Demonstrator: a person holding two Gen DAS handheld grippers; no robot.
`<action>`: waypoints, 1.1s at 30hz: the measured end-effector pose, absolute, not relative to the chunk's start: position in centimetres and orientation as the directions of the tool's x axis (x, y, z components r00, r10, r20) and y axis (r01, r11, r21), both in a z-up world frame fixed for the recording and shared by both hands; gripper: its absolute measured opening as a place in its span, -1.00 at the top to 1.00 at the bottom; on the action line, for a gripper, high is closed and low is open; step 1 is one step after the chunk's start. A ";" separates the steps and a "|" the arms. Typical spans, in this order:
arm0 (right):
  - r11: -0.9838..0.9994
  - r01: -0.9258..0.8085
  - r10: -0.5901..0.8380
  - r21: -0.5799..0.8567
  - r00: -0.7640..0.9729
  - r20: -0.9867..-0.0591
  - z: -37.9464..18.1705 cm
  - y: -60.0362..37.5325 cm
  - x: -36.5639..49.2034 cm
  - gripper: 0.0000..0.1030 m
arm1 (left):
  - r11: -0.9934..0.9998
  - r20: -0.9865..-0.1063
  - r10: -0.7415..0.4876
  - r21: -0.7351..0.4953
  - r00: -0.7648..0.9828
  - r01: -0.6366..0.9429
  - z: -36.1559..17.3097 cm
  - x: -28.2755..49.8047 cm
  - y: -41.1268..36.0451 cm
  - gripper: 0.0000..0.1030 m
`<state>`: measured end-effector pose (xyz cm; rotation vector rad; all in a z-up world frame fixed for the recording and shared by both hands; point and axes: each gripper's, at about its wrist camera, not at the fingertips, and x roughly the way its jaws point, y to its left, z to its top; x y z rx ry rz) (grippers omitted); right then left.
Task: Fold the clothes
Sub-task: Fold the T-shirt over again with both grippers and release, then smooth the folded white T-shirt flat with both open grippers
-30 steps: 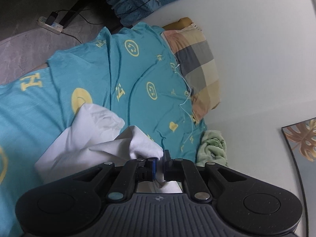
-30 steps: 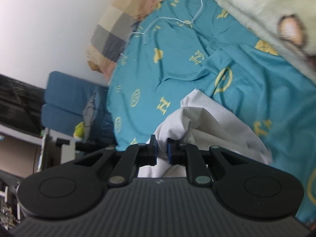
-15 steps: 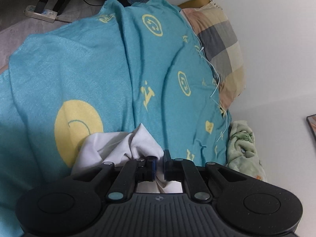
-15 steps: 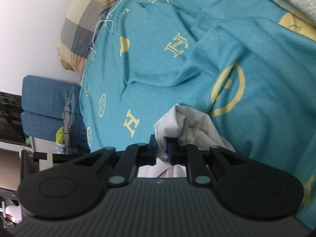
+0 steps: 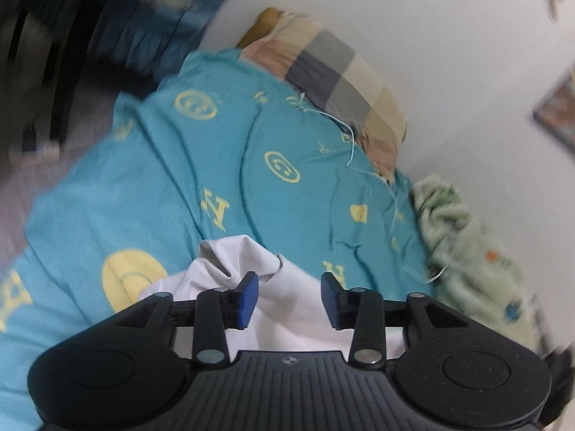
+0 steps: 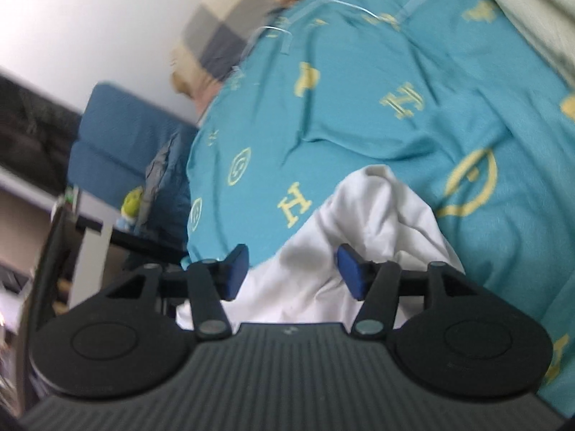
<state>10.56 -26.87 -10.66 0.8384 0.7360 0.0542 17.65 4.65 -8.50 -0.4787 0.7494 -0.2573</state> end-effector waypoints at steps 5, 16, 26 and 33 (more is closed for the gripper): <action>0.860 0.169 0.200 0.482 0.757 -0.621 -10.2 -25.4 10.4 -0.14 | 0.945 -0.635 -0.298 -0.299 0.712 0.129 -8.2 15.9 1.7 0.02; 0.964 0.128 0.061 0.233 0.748 -0.660 -12.5 -24.1 11.6 -0.10 | 0.973 -0.717 -0.231 -0.183 0.657 0.142 -11.3 16.3 0.6 0.02; 0.952 0.154 0.053 0.263 0.765 -0.642 -11.7 -24.2 10.8 -0.10 | 0.971 -0.709 -0.240 -0.169 0.663 0.171 -10.9 15.0 0.6 0.01; 0.951 0.145 0.060 0.273 0.779 -0.624 -8.8 -23.6 7.0 -0.11 | 0.967 -0.693 -0.252 -0.160 0.676 0.196 -8.7 10.7 0.5 0.01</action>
